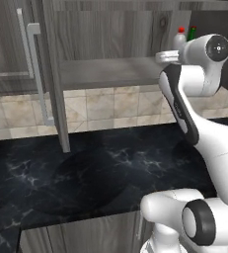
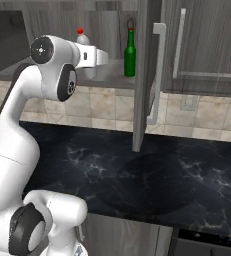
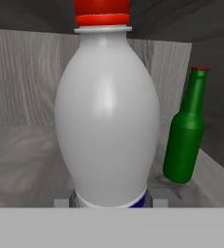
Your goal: Pick the beer, bottled water, can from the counter and place them in the open cabinet.
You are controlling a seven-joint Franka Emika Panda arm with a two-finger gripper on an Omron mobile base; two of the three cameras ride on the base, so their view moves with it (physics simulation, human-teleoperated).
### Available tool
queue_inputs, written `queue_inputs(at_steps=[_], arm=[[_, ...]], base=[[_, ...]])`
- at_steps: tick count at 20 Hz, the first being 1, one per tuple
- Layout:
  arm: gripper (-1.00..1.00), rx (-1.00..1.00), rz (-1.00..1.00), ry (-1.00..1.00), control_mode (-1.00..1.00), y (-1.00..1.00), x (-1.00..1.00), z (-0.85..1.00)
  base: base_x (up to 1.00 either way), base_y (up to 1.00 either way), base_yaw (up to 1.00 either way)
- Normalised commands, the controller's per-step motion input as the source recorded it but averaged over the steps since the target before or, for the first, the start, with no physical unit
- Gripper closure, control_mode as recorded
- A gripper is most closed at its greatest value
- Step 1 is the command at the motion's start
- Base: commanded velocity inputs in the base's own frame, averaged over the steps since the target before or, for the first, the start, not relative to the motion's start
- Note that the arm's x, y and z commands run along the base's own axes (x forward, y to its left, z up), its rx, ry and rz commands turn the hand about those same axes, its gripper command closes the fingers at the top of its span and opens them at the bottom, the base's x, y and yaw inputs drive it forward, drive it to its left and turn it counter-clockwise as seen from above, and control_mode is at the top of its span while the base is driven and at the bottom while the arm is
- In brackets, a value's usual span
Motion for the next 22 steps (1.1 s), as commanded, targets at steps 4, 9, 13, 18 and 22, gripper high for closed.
queue_inputs(at_steps=[4, 9, 13, 18, 22], arm=[[1.00, 0.00, 0.00, 0.00, -1.00, -0.01, 0.41, -0.04], [1.00, 0.00, 0.00, 0.00, -1.00, -0.03, 0.38, -0.04], [1.00, 0.00, 0.00, 0.00, -1.00, -0.03, 0.35, -0.07], [1.00, 0.00, 0.00, 0.00, -1.00, -0.03, 0.33, -0.05], [1.00, 0.00, 0.00, 0.00, -1.00, -0.01, 0.19, -0.11]], base=[[0.00, 0.00, 0.00], [0.00, 0.00, 0.00], [0.00, 0.00, 0.00], [0.00, 0.00, 0.00], [0.00, 0.00, 0.00]])
